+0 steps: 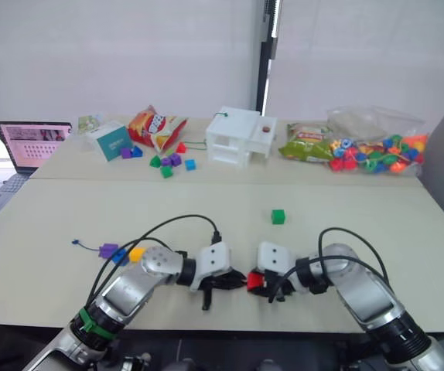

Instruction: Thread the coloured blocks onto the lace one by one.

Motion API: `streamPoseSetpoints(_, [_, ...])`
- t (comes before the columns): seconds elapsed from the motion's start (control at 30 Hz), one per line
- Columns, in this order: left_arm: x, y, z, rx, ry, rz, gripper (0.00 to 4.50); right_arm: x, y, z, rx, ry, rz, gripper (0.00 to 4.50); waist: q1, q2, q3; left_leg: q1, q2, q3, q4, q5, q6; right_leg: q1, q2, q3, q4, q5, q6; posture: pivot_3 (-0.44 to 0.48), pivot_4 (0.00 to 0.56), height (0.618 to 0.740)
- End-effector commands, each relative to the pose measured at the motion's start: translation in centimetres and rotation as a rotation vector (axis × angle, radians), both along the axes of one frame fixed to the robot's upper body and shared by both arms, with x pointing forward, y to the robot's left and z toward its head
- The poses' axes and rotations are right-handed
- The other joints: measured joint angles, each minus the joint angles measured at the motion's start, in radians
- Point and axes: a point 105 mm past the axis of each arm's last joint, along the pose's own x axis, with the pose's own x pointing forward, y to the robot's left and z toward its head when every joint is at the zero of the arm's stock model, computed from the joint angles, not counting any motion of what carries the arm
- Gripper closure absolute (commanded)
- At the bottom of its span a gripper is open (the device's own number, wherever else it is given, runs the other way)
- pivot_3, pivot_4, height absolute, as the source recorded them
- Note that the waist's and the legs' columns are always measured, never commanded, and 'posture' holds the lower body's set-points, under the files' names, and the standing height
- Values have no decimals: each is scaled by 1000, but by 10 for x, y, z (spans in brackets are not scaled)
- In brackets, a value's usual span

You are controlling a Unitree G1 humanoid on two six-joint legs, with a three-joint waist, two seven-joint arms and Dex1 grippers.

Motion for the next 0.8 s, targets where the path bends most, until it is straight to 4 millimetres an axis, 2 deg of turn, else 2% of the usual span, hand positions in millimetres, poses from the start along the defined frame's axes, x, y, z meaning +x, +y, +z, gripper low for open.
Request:
streamPoseSetpoints(0.03, [2, 8, 15, -18, -32, -7, 2631, 2, 0, -7, -22, 1, -19, 3311, -2, 0, 0, 0, 0, 0, 0, 0, 0, 0, 0, 0, 0, 0, 0, 0, 150, 740])
streamPoseSetpoints(0.17, [0, 20, 12, -5, -14, -3, 1359, 2, -1, -8, -24, 2, -24, 3311, -3, 0, 0, 0, 0, 0, 0, 0, 0, 0, 0, 0, 0, 0, 0, 0, 150, 740])
streamPoseSetpoints(0.27, [2, 37, -3, 65, -27, 13, 1359, 3, -1, -8, -23, 2, -26, 3311, -4, 0, 0, 0, 0, 0, 0, 0, 0, 0, 0, 0, 0, 0, 0, 0, 150, 740])
streamPoseSetpoints(0.4, [5, 35, -8, 63, -23, 29, 1359, 3, -1, -7, -21, 2, -26, 3311, -2, 0, 0, 1, 0, 0, 0, 0, 0, 0, 0, 0, 0, 0, 0, 0, 150, 740])
streamPoseSetpoints(0.73, [1, 30, -15, 61, -10, 0, 4481, 3, -2, -7, -22, 2, -26, 3311, -2, 0, 0, 1, 0, 0, 0, 0, 0, 0, -1, 0, 0, 0, 0, 0, 150, 740])
streamPoseSetpoints(0.8, [-2, 28, -13, 47, -9, -15, 4481, 3, -2, -7, -23, 1, -27, 3311, -2, 0, 0, 1, 0, 0, 0, 0, 0, 0, -1, 0, 0, 0, 0, 0, 150, 740])
